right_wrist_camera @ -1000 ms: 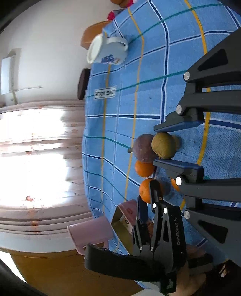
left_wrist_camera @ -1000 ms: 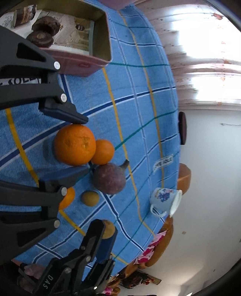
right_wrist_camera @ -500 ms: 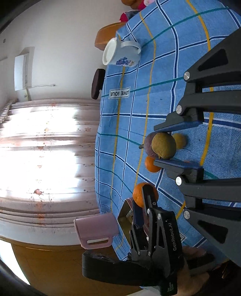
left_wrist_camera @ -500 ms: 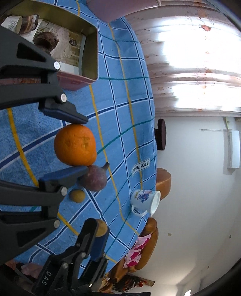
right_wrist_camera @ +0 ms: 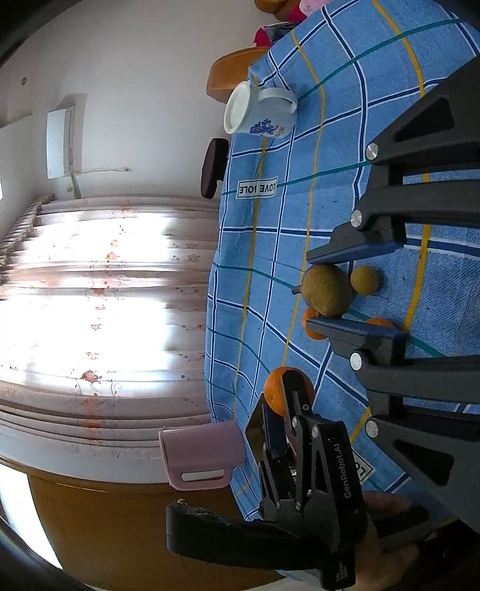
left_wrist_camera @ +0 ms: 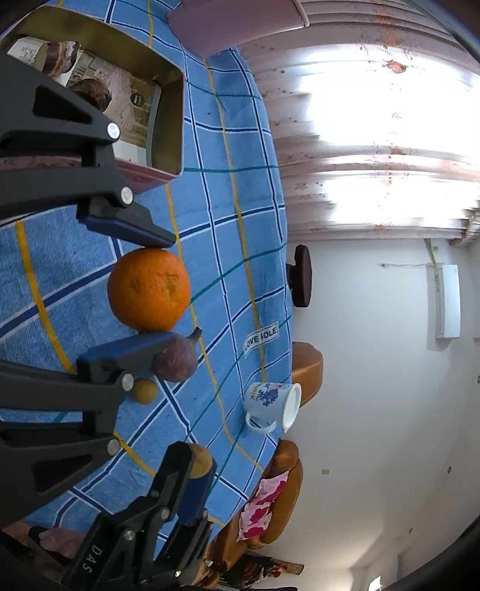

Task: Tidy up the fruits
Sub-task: 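Carry the orange and the yellow fruit toward the tin box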

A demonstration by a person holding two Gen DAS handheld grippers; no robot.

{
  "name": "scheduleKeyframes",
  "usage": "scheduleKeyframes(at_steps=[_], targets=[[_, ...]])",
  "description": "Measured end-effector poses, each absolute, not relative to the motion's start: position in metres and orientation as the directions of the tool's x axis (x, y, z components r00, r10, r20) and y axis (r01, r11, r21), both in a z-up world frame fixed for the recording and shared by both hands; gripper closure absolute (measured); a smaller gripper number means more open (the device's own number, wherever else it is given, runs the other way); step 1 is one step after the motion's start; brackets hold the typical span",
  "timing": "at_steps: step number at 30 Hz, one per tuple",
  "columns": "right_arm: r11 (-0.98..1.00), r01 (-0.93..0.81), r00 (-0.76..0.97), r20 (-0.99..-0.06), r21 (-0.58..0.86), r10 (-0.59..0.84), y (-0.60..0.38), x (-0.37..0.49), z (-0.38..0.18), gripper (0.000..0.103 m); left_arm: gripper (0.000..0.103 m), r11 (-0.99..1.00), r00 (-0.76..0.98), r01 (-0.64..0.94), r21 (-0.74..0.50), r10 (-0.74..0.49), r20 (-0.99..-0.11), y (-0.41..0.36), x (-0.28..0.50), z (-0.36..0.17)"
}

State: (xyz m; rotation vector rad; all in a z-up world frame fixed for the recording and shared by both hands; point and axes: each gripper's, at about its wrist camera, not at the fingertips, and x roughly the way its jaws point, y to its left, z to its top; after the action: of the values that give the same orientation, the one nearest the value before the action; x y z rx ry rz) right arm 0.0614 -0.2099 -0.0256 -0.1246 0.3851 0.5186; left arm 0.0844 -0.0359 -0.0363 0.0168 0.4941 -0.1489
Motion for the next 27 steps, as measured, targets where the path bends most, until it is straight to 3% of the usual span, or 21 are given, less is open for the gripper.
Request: scheduleKeyframes(at_steps=[27], targets=[[0.861,-0.505,0.832,-0.298,-0.056,0.468,-0.212,0.039,-0.023,0.072,0.055,0.993,0.923,0.118,-0.003,-0.111,-0.37,-0.034,0.064,-0.029]])
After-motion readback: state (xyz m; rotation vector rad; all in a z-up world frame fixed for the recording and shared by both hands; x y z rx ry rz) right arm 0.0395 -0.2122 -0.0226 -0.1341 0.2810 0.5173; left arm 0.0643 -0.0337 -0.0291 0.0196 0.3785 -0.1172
